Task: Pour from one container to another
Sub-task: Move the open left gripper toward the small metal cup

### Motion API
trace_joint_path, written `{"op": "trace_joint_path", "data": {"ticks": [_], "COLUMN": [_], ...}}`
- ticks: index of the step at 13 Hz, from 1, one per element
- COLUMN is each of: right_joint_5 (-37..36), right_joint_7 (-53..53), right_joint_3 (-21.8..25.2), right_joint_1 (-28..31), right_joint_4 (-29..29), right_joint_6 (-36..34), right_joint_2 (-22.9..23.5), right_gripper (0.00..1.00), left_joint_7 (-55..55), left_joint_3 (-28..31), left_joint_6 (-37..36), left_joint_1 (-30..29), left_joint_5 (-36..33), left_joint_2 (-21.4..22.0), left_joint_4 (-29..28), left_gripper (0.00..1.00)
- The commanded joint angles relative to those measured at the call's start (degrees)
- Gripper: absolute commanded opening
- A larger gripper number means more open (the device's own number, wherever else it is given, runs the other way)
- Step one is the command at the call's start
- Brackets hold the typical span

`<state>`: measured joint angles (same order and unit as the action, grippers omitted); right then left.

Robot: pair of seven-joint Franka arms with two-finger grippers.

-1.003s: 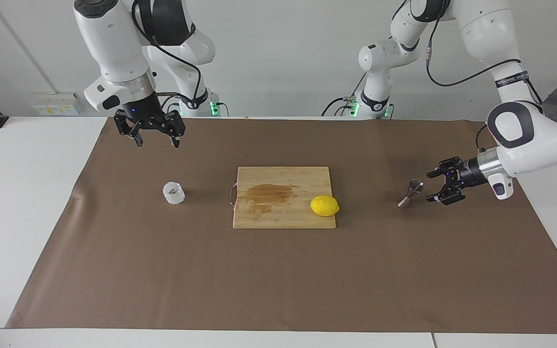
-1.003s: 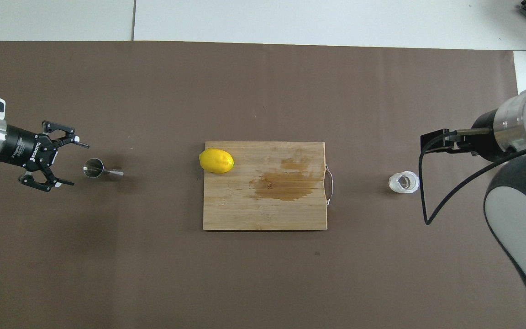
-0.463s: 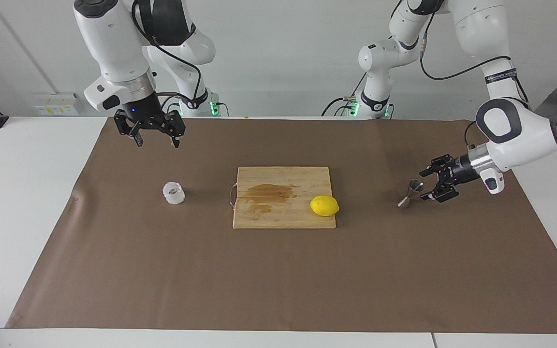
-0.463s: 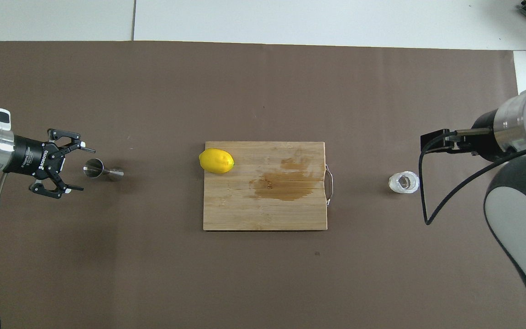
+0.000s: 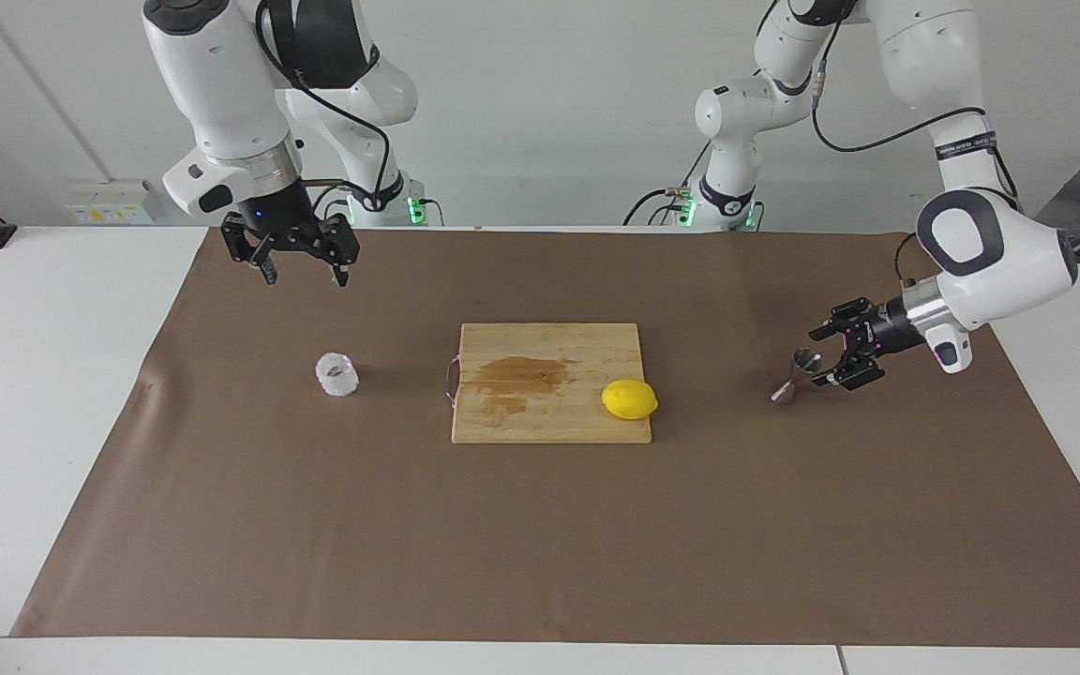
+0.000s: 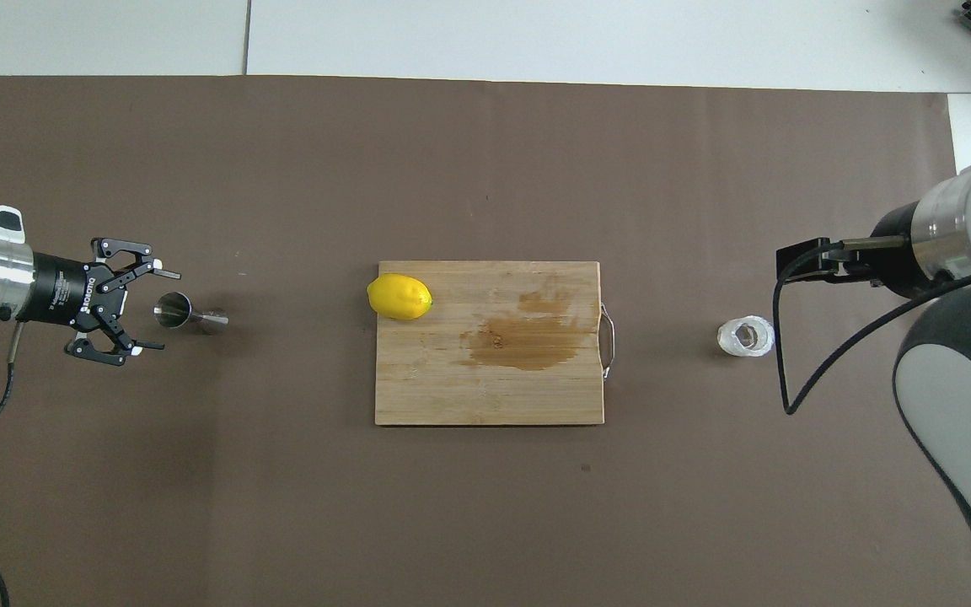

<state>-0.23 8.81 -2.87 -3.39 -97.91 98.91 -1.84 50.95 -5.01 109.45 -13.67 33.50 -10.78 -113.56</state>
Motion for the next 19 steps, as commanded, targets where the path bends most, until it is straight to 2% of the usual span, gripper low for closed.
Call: {"op": "trace_joint_path", "data": {"ticks": [1, 7, 19], "right_joint_5": [1.3, 1.3, 1.3], "right_joint_7": [0.8, 0.8, 0.8], "right_joint_3": [-0.5, -0.5, -0.5], "right_joint_1": [0.6, 0.6, 0.6], "right_joint_4": [-0.5, -0.5, -0.5], "right_joint_6": [-0.6, -0.6, -0.6], "right_joint_2": [-0.8, -0.8, -0.9], "right_gripper": [1.00, 1.00, 1.00], "left_joint_7": [2.0, 3.4, 3.2], "left_joint_3": [0.5, 0.6, 0.7], "left_joint_6": [2.3, 2.8, 1.2], "left_joint_1": [0.9, 2.6, 1.8], "left_joint_5": [1.3, 1.3, 0.5], "left_joint_2": [1.4, 0.9, 0.9], "left_joint_4": [-2.0, -1.5, -1.3], "left_gripper": [1.00, 1.00, 0.85]}}
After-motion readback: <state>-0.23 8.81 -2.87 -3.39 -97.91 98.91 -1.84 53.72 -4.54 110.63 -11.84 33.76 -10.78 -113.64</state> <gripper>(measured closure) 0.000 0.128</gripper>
